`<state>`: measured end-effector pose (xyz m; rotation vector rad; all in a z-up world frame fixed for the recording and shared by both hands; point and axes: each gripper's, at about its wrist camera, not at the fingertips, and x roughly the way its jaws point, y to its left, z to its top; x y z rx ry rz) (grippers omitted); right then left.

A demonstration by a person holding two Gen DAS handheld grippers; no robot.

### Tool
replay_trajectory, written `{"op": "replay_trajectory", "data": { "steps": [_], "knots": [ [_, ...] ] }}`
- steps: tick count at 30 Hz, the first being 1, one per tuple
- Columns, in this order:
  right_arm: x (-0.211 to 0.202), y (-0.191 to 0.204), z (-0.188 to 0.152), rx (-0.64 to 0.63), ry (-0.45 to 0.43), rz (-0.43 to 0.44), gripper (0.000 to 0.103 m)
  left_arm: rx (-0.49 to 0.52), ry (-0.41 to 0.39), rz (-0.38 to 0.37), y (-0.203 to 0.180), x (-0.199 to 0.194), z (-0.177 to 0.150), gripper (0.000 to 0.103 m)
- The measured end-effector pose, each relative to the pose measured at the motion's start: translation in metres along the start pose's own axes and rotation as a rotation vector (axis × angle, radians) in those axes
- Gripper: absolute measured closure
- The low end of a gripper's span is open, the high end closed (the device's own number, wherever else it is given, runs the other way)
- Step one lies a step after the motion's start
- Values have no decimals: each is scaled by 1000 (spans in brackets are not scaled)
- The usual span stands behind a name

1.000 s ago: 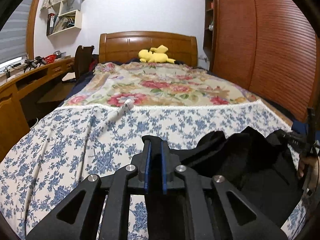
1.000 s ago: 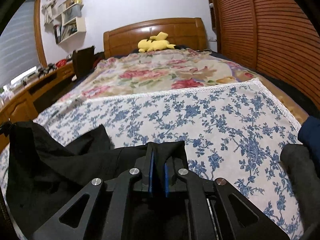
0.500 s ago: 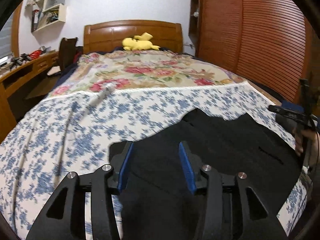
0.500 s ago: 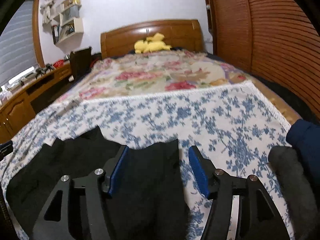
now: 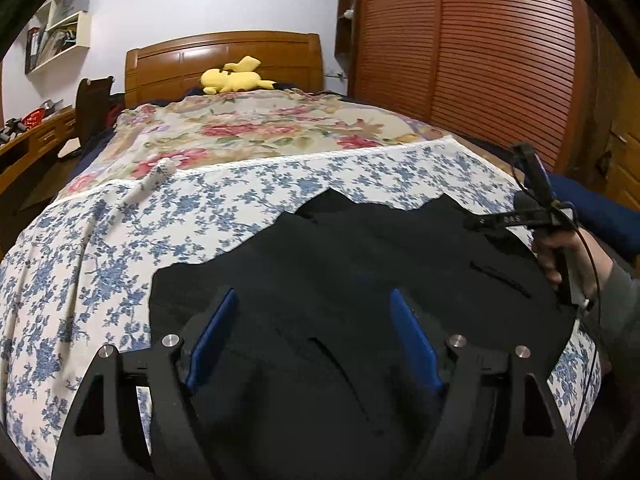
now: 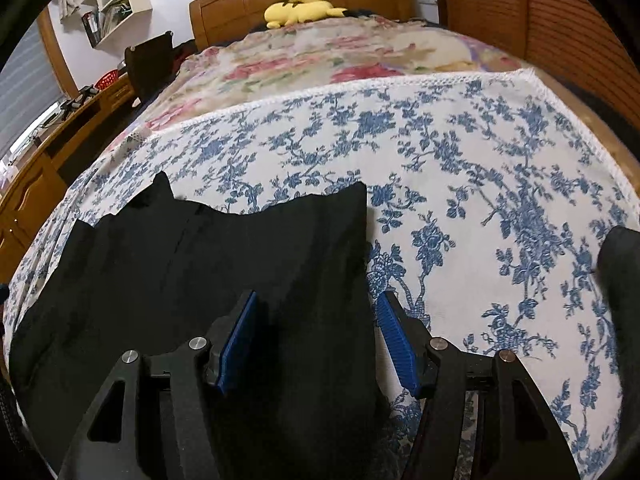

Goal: Fold large clothes

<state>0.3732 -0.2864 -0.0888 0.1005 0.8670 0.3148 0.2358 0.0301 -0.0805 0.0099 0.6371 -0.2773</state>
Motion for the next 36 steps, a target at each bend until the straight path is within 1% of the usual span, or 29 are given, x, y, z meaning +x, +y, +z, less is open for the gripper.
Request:
{"op": "replay_trajectory", "data": {
  "steps": [1, 2, 3, 4, 6, 7, 9, 11, 13, 15, 16, 17, 18, 19, 20, 21, 22, 25, 28, 32, 36],
  "knots": [
    [2, 1, 0, -5, 3, 10, 49, 1, 2, -6, -1, 0, -1, 24],
    [4, 3, -1, -15, 7, 23, 56, 1, 6, -14, -3, 0, -3, 24],
    [3, 6, -2, -29, 6, 34, 72, 1, 10, -21, -4, 1, -4, 24],
    [1, 10, -2, -50, -4, 41, 92, 3, 15, -28, -6, 1, -6, 24],
    [-4, 15, -2, -80, -52, 31, 99, 10, 22, -33, -10, 2, -8, 24],
    [-9, 16, -1, -86, -88, 24, 99, 13, 25, -36, -12, 2, -9, 24],
    [-22, 17, 0, -76, -165, -15, 99, 19, 28, -43, -16, 3, -10, 24],
    [-35, 15, 3, -56, -219, -41, 100, 23, 30, -46, -20, 3, -11, 24],
    [-41, 11, 2, -25, -230, -56, 99, 31, 30, -52, -24, 2, -11, 24],
    [-41, 9, -1, -18, -213, -65, 98, 41, 30, -55, -28, 0, -12, 24],
    [-40, 8, -3, -22, -197, -68, 91, 45, 30, -58, -30, 0, -12, 24],
    [-40, 9, -5, -26, -189, -85, 87, 47, 30, -60, -31, -1, -12, 24],
    [-42, 9, -6, -29, -184, -103, 79, 48, 30, -63, -33, -1, -13, 24],
    [-45, 8, -9, -34, -181, -114, 68, 50, 29, -65, -34, -2, -13, 24],
    [-49, 8, -12, -36, -183, -112, 63, 52, 28, -66, -35, -3, -14, 24],
    [-54, 9, -15, -38, -187, -104, 56, 56, 28, -66, -36, -5, -14, 24],
    [-60, 10, -18, -43, -191, -98, 52, 59, 27, -67, -38, -6, -16, 24],
    [-83, 23, -29, -82, -201, -95, 51, 62, 28, -68, -42, -9, -19, 24],
    [-98, 40, -45, -130, -207, -58, 51, 63, 28, -71, -47, -13, -24, 24],
    [-108, 63, -61, -177, -193, 8, 51, 65, 27, -73, -55, -19, -30, 24],
    [-111, 72, -81, -210, -163, 32, 51, 70, 26, -78, -62, -23, -33, 24]
  ]
}}
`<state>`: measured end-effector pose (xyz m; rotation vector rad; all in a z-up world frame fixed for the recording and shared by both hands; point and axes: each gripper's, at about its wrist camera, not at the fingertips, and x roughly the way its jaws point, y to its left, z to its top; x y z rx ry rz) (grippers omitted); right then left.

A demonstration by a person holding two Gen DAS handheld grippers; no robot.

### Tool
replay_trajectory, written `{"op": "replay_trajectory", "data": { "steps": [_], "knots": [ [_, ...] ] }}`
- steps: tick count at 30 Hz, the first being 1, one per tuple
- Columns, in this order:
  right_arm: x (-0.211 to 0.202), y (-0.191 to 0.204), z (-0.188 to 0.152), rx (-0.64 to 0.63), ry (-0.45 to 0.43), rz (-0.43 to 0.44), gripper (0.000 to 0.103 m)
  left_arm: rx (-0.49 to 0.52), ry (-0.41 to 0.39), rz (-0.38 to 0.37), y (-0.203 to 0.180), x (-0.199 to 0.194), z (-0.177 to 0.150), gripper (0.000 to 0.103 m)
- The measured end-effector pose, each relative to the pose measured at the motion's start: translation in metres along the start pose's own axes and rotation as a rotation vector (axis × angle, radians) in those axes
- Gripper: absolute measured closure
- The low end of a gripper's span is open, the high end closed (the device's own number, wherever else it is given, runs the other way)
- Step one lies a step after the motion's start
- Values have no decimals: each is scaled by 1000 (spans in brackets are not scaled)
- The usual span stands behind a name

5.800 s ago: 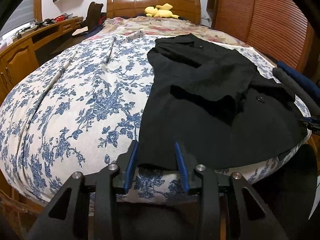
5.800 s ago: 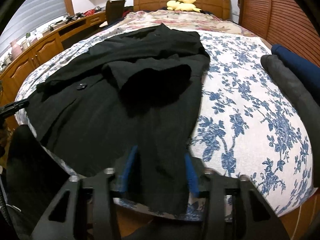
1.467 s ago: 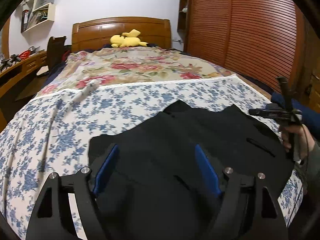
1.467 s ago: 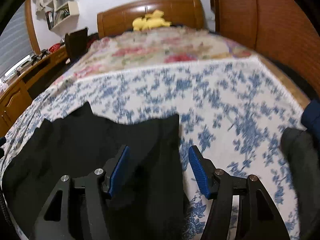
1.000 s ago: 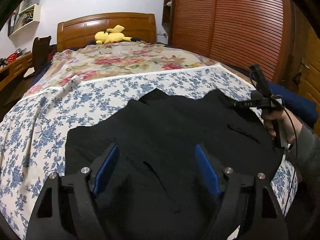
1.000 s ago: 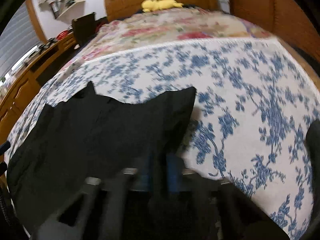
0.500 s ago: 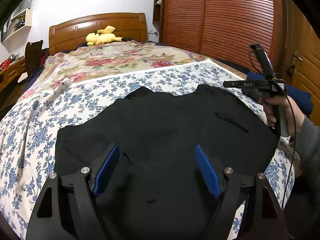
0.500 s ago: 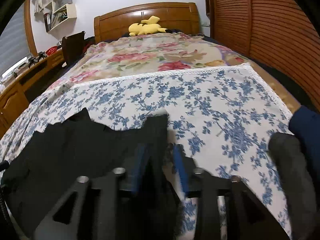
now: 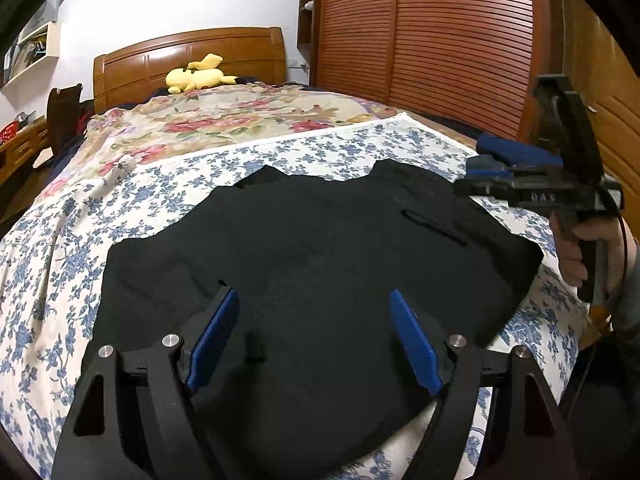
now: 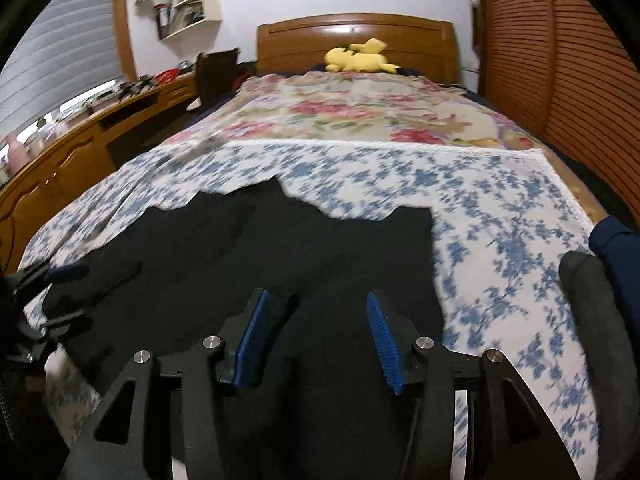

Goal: Fold large clothes

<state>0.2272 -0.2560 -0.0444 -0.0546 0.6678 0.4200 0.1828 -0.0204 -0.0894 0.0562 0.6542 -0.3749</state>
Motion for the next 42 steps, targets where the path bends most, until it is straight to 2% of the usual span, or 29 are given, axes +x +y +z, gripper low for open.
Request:
{"op": "replay_trajectory", "data": {
  "steps": [10, 13, 19, 25, 33, 38, 42],
  "knots": [
    [-9, 14, -42, -67, 75, -36, 51, 27, 20, -14, -19, -2, -12, 24],
    [-3, 15, -46, -85, 101, -69, 51, 30, 28, -14, -23, -1, -15, 24],
    [7, 19, -49, -98, 131, -64, 50, 28, 44, -11, -28, 1, -21, 24],
    [-3, 16, -53, -84, 112, -70, 50, 33, 66, 14, -30, 5, -27, 24],
    [-33, -6, -67, -20, 60, -135, 46, 23, 74, 21, -29, 5, -33, 24],
    [-42, -15, -71, 17, 51, -164, 42, 19, 74, 21, -29, 5, -33, 24],
    [-34, -17, -76, 29, 81, -165, 39, 20, 75, 22, -29, 5, -33, 24]
  ]
}}
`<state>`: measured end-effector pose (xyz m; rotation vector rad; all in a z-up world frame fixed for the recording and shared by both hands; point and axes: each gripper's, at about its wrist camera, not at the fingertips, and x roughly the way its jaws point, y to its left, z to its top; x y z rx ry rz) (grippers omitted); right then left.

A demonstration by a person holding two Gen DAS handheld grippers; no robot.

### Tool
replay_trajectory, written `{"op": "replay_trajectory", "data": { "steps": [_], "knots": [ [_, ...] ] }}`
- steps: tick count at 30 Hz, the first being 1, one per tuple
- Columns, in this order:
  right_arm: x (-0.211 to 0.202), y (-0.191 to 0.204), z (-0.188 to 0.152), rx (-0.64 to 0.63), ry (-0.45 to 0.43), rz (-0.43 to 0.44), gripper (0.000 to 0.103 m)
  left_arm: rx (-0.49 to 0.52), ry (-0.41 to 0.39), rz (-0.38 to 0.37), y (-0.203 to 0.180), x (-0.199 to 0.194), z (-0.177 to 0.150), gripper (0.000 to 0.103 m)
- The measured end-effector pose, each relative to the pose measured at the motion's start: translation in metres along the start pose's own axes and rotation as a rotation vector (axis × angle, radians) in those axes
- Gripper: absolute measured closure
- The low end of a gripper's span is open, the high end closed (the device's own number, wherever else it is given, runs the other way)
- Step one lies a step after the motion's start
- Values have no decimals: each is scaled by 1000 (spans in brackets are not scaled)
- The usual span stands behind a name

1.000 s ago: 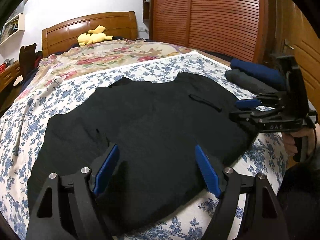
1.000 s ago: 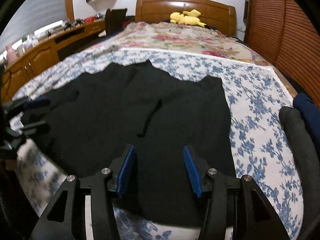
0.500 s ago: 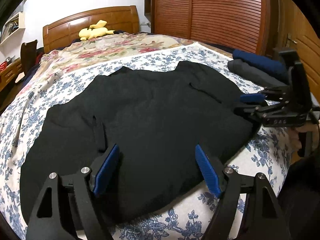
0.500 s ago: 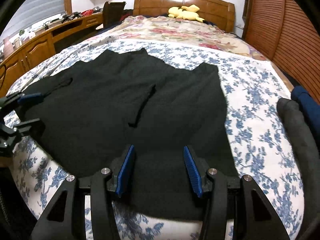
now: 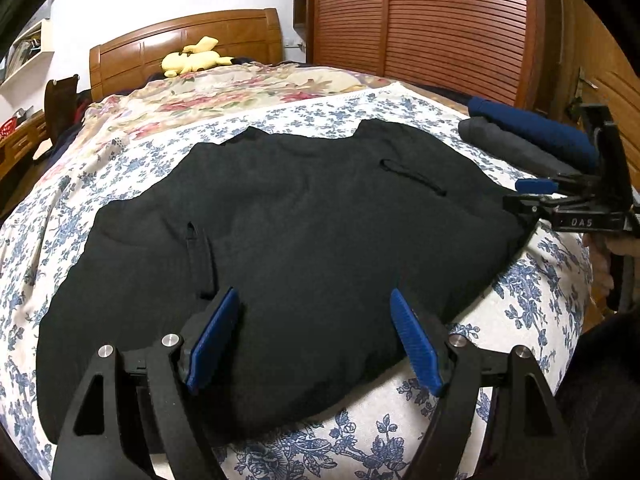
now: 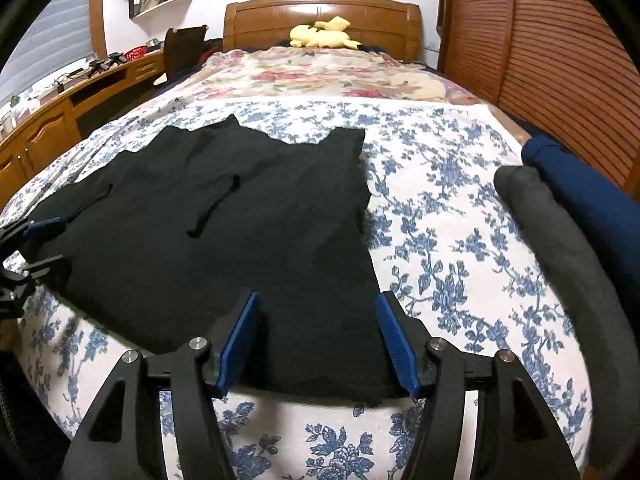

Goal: Fold large clothes

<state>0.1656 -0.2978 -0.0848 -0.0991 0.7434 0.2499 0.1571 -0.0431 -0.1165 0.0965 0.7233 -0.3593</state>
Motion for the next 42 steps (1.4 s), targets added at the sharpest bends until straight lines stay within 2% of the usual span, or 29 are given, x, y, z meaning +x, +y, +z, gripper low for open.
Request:
{"op": "replay_trajectory", "data": {
  "steps": [14, 18, 23, 26, 31, 32, 33, 34, 35, 36, 39, 42],
  "knots": [
    [9, -8, -4, 81, 55, 82, 38, 1, 4, 1, 1, 1, -2, 24],
    [4, -4, -5, 47, 74, 56, 38, 0, 4, 0, 1, 1, -3, 24],
    [-1, -12, -10, 86, 87, 19, 34, 4, 5, -1, 1, 2, -4, 24],
    [2, -18, -10, 150, 111, 65, 33, 4, 5, -2, 1, 4, -7, 24],
    [5, -18, -10, 171, 115, 117, 32, 4, 6, -7, 1, 5, -9, 24],
    [6, -19, -11, 179, 110, 134, 35, 4, 6, -8, 0, 5, -8, 24],
    [6, -20, -12, 189, 105, 161, 46, 3, 7, -10, 0, 6, -8, 24],
    [4, -21, -13, 194, 98, 184, 67, 2, 7, -11, 1, 5, -8, 24],
    [3, -21, -13, 191, 94, 200, 78, 1, 7, -13, 0, 5, -7, 24],
    [1, -20, -12, 185, 86, 205, 84, 0, 7, -15, 0, 5, -7, 24],
    [-12, -19, -5, 162, 31, 202, 91, -3, 5, -22, 1, 3, -5, 24],
    [-31, -20, 6, 168, -43, 210, 92, -6, 4, -29, 3, 1, -5, 24]
  ]
}}
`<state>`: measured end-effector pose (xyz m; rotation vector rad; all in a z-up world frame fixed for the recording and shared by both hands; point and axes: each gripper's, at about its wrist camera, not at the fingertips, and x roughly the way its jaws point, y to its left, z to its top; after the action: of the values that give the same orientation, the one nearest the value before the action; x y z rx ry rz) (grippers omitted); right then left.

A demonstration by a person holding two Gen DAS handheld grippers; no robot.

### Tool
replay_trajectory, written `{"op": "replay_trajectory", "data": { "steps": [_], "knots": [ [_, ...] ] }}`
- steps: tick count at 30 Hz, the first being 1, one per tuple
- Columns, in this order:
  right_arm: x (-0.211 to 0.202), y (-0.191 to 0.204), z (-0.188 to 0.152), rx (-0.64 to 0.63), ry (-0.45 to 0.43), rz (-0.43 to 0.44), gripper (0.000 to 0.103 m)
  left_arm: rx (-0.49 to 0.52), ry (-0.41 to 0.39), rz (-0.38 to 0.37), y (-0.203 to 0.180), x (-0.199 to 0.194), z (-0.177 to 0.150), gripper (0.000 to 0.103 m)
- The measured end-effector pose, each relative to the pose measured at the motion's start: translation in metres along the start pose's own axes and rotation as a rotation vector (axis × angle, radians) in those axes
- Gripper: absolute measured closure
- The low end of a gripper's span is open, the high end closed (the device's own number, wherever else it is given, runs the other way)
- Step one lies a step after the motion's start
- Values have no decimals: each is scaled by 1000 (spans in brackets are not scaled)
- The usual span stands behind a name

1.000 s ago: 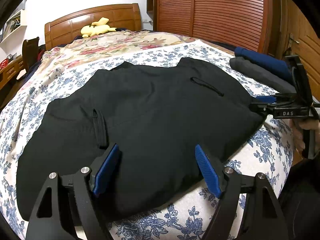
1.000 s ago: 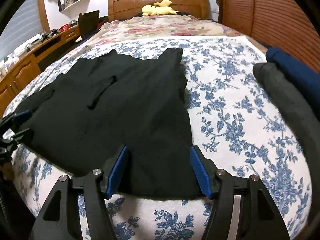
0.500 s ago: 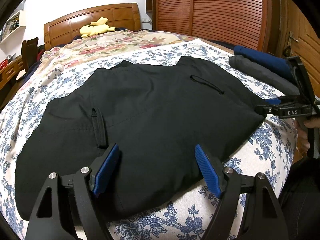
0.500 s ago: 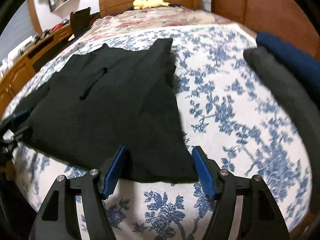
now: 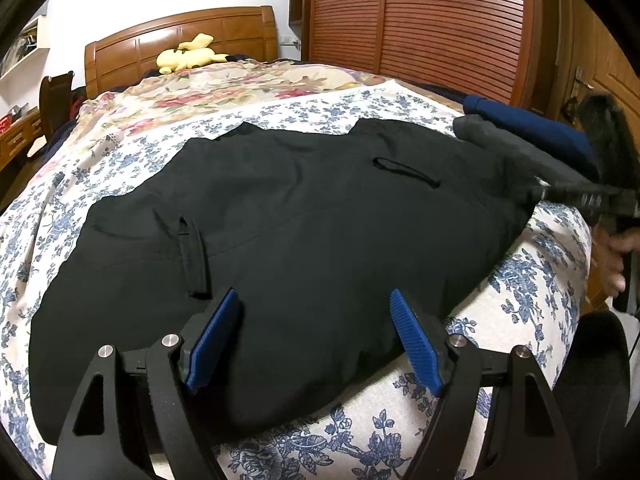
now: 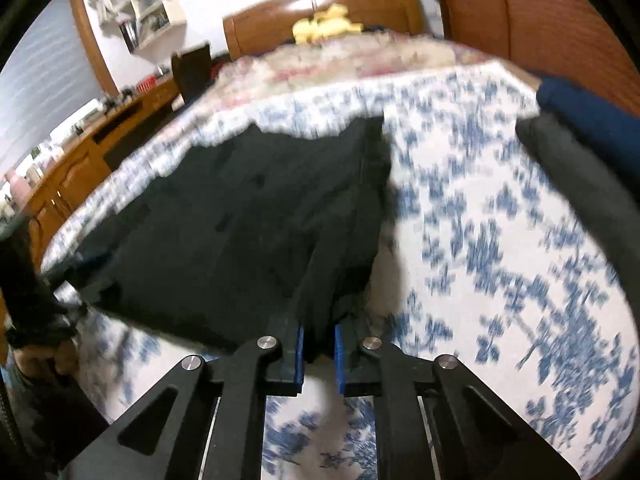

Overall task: Fold large clothes
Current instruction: 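Grasp the coat edge with the right tool and fold it over the coat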

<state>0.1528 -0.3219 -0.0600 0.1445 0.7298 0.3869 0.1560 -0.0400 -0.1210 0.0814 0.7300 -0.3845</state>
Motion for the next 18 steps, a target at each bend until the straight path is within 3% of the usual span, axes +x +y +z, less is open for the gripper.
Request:
{"op": "replay_trajectory", "data": {
  "steps": [18],
  "knots": [
    [-25, 78, 39, -159, -141, -21, 94, -53, -78, -10, 23, -44, -2, 24]
  ]
}}
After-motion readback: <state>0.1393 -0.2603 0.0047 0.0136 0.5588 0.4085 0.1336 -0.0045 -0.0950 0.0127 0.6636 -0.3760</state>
